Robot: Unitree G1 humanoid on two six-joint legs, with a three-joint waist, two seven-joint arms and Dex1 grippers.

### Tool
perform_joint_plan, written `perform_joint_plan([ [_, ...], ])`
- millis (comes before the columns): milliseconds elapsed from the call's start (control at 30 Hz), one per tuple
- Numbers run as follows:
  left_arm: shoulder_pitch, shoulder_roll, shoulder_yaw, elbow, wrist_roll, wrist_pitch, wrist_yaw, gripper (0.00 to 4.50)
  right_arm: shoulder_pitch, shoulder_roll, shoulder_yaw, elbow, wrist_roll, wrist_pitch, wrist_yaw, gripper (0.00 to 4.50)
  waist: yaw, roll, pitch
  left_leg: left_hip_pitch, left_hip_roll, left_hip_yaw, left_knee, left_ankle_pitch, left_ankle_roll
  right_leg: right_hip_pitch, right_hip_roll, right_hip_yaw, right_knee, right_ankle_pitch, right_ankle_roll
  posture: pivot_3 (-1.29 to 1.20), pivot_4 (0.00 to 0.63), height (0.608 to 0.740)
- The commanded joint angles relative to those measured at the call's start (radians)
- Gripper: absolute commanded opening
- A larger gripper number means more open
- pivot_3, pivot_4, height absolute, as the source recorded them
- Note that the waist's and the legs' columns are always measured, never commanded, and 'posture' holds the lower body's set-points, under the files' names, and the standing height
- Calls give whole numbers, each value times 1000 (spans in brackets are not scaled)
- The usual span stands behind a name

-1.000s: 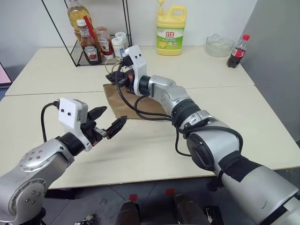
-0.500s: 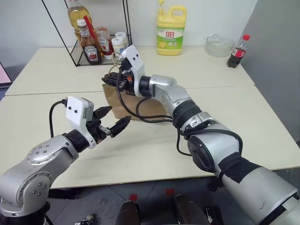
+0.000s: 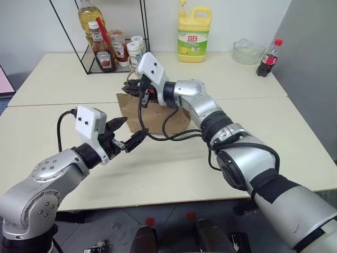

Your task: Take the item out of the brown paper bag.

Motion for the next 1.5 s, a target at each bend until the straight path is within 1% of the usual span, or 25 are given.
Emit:
perform_joint_plan([
  [33,-23,2,-15,-4,10,-24,-15,4500,-29,-33,15,-4,-42,-20,-42,395,0,0,0,0,0,0,0,0,0,0,0,0,0,0,0,0,150,740],
  [100,-31,-1,-28,4,17,-28,-19,4500,-27,-48,28,1,-63,-10,-44,395,0,0,0,0,0,0,0,0,-1,0,0,0,0,0,0,0,150,740],
  [200,-42,-4,-39,17,27,-34,-30,4500,-11,-66,32,-11,-70,4,-1,395,0,0,0,0,0,0,0,1,-1,0,0,0,0,0,0,0,150,740],
  [233,-46,-5,-42,21,31,-35,-33,4500,-5,-71,36,-15,-72,6,13,1092,0,0,0,0,0,0,0,1,-1,0,0,0,0,0,0,0,150,740],
  [267,-49,-7,-45,24,34,-36,-35,4500,1,-76,39,-19,-73,8,23,1278,0,0,0,0,0,0,0,1,-1,0,0,0,0,0,0,0,150,740],
  [333,-53,-10,-53,29,38,-41,-39,4500,13,-86,41,-30,-71,15,40,1819,0,0,0,0,0,0,0,1,-1,0,0,0,0,0,0,0,150,740],
  [567,-78,-17,-75,56,57,-52,-58,4500,47,-147,36,-68,-68,33,64,4319,1,0,0,0,0,0,1,1,-1,0,0,0,1,0,0,0,150,740],
  [600,-83,-19,-80,59,60,-54,-61,4500,53,-159,32,-78,-63,39,67,4453,1,0,0,0,0,0,1,1,-1,0,0,0,1,0,0,0,150,740],
  [767,-96,-23,-89,70,70,-57,-76,4500,88,-208,20,-146,-39,72,100,4453,1,0,0,0,0,0,1,1,-1,0,0,0,1,0,0,0,150,740],
  [1033,-116,-17,-97,92,90,-57,-107,4500,199,-291,22,-339,-8,168,159,4453,2,0,0,0,0,0,1,1,-1,1,0,0,2,0,0,0,150,740],
  [1133,-131,2,-92,113,100,-57,-132,4500,279,-344,0,-504,41,251,184,4453,4,0,0,0,0,0,2,1,-1,1,0,0,2,0,0,0,150,740],
  [1200,-151,29,-90,144,118,-66,-162,4500,387,-399,-25,-694,87,333,198,4453,9,0,0,0,0,0,2,1,-1,1,0,0,2,0,0,0,150,740],
  [1267,-175,65,-91,180,142,-80,-199,4500,496,-446,-56,-886,132,455,176,4453,15,0,0,-1,-1,-1,3,1,-1,1,0,0,2,0,0,0,150,740],
  [1333,-197,97,-93,220,167,-99,-237,4500,579,-473,-72,-1040,156,563,133,4453,16,0,0,-1,-1,-2,3,0,-1,1,-1,-1,2,0,0,0,150,740],
  [1400,-246,132,-122,289,226,-142,-276,4500,672,-491,-88,-1198,177,673,80,4453,17,0,0,0,-1,-1,3,-1,1,1,0,0,2,0,0,0,150,740],
  [1500,-401,150,-197,487,374,-265,-304,4500,818,-459,-110,-1418,189,836,-59,4453,19,0,0,0,-1,-1,3,-1,2,1,0,0,3,0,1,0,150,740],
])
